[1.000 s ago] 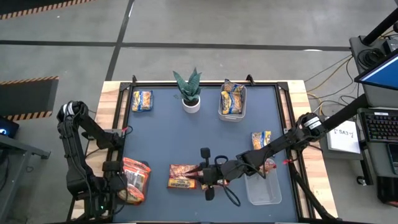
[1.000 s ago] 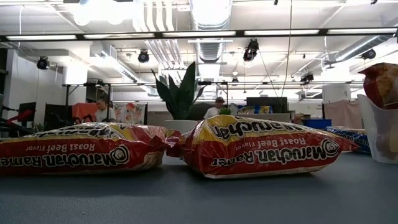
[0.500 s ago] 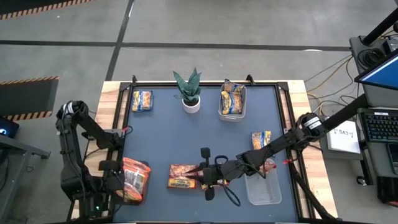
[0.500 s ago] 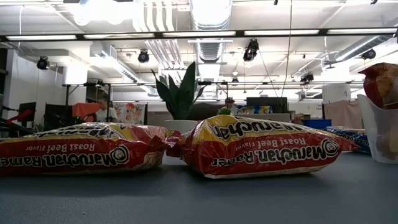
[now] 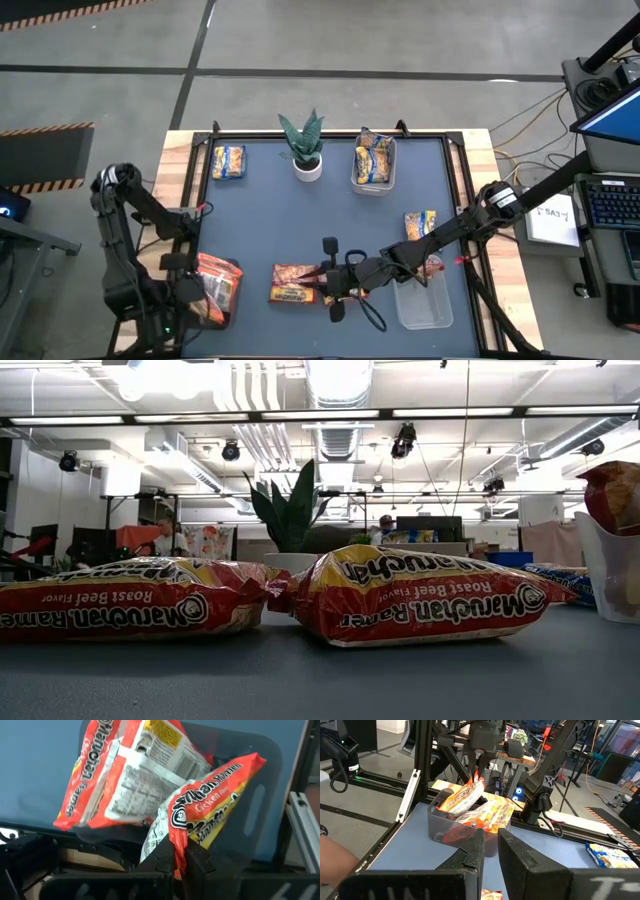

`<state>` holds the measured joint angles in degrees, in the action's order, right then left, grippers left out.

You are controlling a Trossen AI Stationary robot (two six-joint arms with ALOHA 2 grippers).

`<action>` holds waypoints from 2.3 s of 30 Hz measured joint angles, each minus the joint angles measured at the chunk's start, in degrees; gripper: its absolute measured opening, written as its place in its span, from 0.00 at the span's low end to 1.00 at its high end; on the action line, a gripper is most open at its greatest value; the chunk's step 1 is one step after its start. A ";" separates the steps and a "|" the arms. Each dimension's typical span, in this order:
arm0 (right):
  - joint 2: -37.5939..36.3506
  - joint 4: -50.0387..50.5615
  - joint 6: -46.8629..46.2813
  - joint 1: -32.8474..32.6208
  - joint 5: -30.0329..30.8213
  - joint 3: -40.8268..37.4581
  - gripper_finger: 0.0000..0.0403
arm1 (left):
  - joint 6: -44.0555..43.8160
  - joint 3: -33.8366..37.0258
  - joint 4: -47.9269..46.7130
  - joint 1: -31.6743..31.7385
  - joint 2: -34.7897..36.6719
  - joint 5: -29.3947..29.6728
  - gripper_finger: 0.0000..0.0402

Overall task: Sort Maruchan noodles
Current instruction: Put the orange instant noodle pack into the gray bin, then put the left red instant noodle pack into the transparent bin

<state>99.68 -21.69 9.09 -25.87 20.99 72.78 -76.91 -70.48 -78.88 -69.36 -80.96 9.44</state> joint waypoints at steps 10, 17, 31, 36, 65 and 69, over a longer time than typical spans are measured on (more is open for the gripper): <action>0.04 0.07 0.10 0.00 0.00 0.02 0.11 | 6.35 -0.64 2.72 4.92 -4.16 -3.15 0.00; 0.04 0.09 0.15 0.00 0.00 0.02 0.11 | 7.22 -2.24 4.01 6.09 -4.57 -3.18 0.00; 0.04 0.16 0.50 0.02 0.00 0.02 0.11 | 5.48 -1.85 8.02 7.86 -4.57 -1.84 0.07; 0.04 0.17 0.53 0.02 0.00 0.02 0.11 | 6.08 -1.81 10.06 8.13 -4.57 2.08 0.17; 0.04 5.62 -8.23 0.32 0.00 0.02 0.11 | 34.46 -3.61 11.45 10.21 -3.20 33.35 0.15; -0.23 12.06 -10.24 0.52 -0.15 -0.01 0.11 | 35.71 -3.07 9.43 14.11 -2.10 34.46 0.09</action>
<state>99.44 -9.64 -1.16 -25.35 20.84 72.77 -41.20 -73.55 -69.45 -55.25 -83.07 43.90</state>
